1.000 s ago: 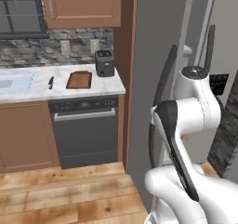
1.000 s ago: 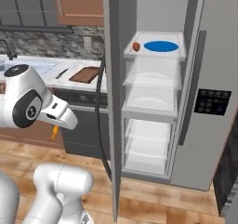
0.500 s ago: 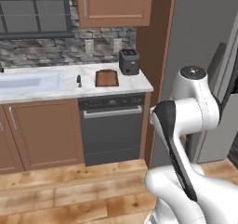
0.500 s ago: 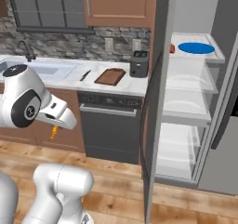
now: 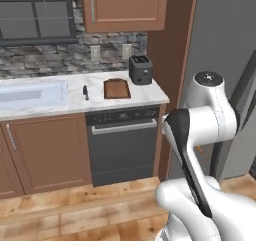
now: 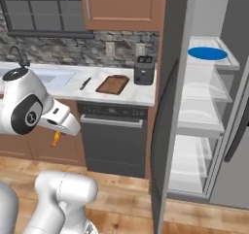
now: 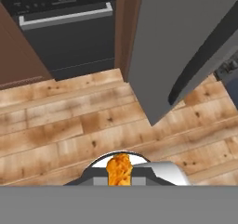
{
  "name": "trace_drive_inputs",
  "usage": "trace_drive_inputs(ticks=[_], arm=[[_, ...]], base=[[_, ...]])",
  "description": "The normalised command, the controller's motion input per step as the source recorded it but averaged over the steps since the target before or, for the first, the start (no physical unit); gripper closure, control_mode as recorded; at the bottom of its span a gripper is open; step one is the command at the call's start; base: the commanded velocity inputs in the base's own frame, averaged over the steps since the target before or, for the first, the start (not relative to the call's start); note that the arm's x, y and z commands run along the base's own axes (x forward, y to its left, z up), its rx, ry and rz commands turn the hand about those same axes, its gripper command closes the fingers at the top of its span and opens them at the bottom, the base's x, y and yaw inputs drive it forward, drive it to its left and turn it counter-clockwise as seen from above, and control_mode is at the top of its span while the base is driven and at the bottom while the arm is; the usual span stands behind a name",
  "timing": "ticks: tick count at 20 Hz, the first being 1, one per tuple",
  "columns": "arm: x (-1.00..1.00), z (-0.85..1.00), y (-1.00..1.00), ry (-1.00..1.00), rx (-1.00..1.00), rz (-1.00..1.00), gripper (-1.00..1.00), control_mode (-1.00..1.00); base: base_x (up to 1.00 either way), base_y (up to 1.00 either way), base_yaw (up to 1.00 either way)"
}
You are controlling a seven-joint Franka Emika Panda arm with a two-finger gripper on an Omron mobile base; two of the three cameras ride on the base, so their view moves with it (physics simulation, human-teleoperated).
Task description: Retrieve the shrimp from the fridge and place it on the cutting board.
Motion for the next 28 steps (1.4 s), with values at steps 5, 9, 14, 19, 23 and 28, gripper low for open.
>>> trace_drive_inputs(ticks=[5,9,14,19,23,28], arm=[[0.00,0.00,0.00,0.00,0.00,0.00,1.00,1.00],[0.00,0.00,0.00,0.00,0.00,0.00,1.00,1.00],[0.00,0.00,0.00,0.00,0.00,0.00,1.00,1.00],[0.00,0.00,0.00,0.00,0.00,0.00,1.00,1.00],[0.00,0.00,0.00,0.00,0.00,0.00,1.00,1.00],[0.00,0.00,0.00,0.00,0.00,0.00,1.00,1.00]], base=[[0.72,0.44,-0.14],[0.80,0.61,-0.16],[0.89,0.63,-0.17],[0.94,0.32,-0.18],[0.38,0.00,-0.05],[0.08,0.00,0.00]])
